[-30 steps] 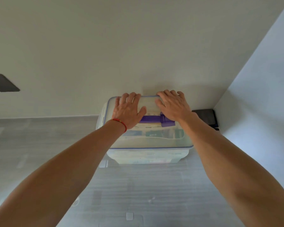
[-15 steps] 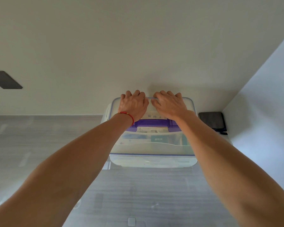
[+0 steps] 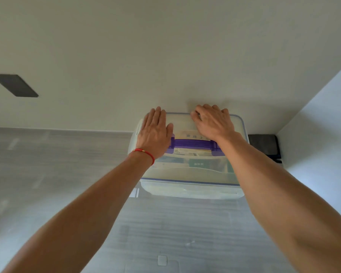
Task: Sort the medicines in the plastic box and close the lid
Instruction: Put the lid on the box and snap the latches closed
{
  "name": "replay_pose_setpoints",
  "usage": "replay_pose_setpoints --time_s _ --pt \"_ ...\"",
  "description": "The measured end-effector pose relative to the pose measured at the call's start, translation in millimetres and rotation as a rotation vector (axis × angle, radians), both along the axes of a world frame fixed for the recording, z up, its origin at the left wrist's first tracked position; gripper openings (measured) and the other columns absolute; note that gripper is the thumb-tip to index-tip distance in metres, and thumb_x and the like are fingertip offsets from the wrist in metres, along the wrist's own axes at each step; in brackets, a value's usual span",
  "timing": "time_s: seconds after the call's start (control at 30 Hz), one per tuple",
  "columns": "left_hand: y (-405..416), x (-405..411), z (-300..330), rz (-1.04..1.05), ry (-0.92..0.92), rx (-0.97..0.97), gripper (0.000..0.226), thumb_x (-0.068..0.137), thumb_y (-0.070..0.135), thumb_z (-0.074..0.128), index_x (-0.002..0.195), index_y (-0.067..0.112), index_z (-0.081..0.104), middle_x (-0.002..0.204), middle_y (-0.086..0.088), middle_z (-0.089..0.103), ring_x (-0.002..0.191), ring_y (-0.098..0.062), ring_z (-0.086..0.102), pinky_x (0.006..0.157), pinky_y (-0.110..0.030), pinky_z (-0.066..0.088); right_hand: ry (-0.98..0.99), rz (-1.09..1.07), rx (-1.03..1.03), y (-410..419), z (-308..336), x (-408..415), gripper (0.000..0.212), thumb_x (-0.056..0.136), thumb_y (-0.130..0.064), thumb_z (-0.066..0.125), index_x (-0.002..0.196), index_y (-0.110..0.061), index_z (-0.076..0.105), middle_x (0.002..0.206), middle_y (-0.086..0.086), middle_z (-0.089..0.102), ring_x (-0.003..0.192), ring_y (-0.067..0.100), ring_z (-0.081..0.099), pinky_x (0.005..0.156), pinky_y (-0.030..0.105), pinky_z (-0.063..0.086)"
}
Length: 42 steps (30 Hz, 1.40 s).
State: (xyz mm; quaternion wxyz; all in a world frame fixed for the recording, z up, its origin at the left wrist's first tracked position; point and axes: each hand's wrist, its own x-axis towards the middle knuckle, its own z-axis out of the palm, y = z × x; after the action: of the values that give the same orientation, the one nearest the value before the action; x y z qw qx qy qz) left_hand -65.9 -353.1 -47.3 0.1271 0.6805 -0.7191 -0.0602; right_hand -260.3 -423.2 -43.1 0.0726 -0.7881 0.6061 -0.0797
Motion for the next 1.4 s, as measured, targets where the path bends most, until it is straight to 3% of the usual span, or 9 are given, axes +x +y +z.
replay_pose_setpoints --time_s 0.1,0.23,0.43,0.6,0.7,0.97,1.13,1.27,1.4 --pt "43 0 -2 0.176 0.029 0.029 0.062 0.106 0.037 0.026 0.156 0.002 0.018 0.166 -0.017 0.014 0.154 -0.031 0.010 0.125 -0.045 0.016 0.004 -0.028 -0.051 5 1 1 0.043 0.105 -0.043 0.026 0.113 -0.017 0.059 0.116 0.009 0.063 0.109 0.034 0.056 0.094 0.053 0.044" --pt "69 -1 6 0.382 0.241 0.021 0.059 0.105 0.034 0.037 0.151 -0.001 0.026 0.145 -0.022 0.044 0.131 -0.041 0.045 0.102 -0.046 0.040 -0.119 -0.077 -0.162 17 5 1 0.030 0.104 -0.026 0.041 0.118 -0.010 0.062 0.116 0.016 0.062 0.108 0.038 0.057 0.096 0.050 0.045" --pt "62 11 18 0.487 0.368 0.073 0.042 0.097 0.038 0.055 0.119 0.002 0.054 0.117 -0.022 0.065 0.111 -0.042 0.058 0.086 -0.042 0.042 -0.353 -0.072 -0.154 99 4 -19 0.034 0.095 -0.011 0.059 0.127 -0.001 0.061 0.135 0.019 0.057 0.122 0.041 0.053 0.108 0.048 0.041" --pt "49 14 32 0.556 0.385 0.176 0.043 0.088 0.036 0.065 0.115 0.002 0.058 0.122 -0.023 0.064 0.116 -0.043 0.058 0.092 -0.040 0.045 -0.162 -0.038 0.003 176 -3 -44 0.076 0.101 -0.056 0.033 0.160 -0.009 0.025 0.170 0.011 0.016 0.158 0.026 0.011 0.129 0.044 0.011" --pt "46 12 35 0.561 0.394 0.189 0.040 0.087 0.031 0.065 0.115 0.004 0.057 0.121 -0.021 0.064 0.116 -0.041 0.058 0.093 -0.039 0.045 0.045 0.002 0.037 188 -4 -34 0.102 0.089 -0.082 0.013 0.164 -0.014 0.001 0.171 0.011 -0.009 0.158 0.029 -0.016 0.128 0.048 -0.005" --pt "48 18 32 0.549 0.426 0.201 0.047 0.089 0.037 0.064 0.122 0.004 0.056 0.124 -0.019 0.063 0.117 -0.040 0.057 0.093 -0.038 0.045 0.229 0.129 0.051 186 -5 -33 0.125 0.073 -0.098 0.018 0.162 -0.016 -0.011 0.169 0.020 -0.016 0.154 0.044 -0.020 0.123 0.064 -0.006" --pt "87 19 24 0.263 0.522 0.132 0.072 0.092 0.045 0.063 0.150 0.016 0.032 0.152 -0.019 0.039 0.140 -0.034 0.039 0.110 -0.037 0.036 0.227 0.305 0.085 173 -2 -62 0.102 0.085 -0.084 0.019 0.162 -0.026 -0.013 0.171 0.006 -0.016 0.157 0.032 -0.018 0.126 0.059 -0.001" --pt "134 25 -2 -0.037 0.219 0.117 0.103 0.076 0.079 0.058 0.158 0.036 0.011 0.167 -0.014 -0.010 0.154 -0.031 -0.015 0.123 -0.045 0.006 0.190 0.383 -0.113 173 -8 -94 0.093 0.093 -0.079 0.022 0.164 -0.020 0.011 0.172 0.005 0.008 0.159 0.023 0.005 0.128 0.047 0.016" --pt "141 36 -14 -0.150 0.052 0.033 0.098 0.082 0.075 0.045 0.160 0.031 0.005 0.166 -0.017 -0.012 0.151 -0.034 -0.022 0.125 -0.051 0.010 0.163 0.314 -0.348 180 -27 -90 0.080 0.100 -0.064 0.039 0.160 -0.011 0.031 0.165 0.012 0.032 0.155 0.027 0.026 0.124 0.049 0.027"
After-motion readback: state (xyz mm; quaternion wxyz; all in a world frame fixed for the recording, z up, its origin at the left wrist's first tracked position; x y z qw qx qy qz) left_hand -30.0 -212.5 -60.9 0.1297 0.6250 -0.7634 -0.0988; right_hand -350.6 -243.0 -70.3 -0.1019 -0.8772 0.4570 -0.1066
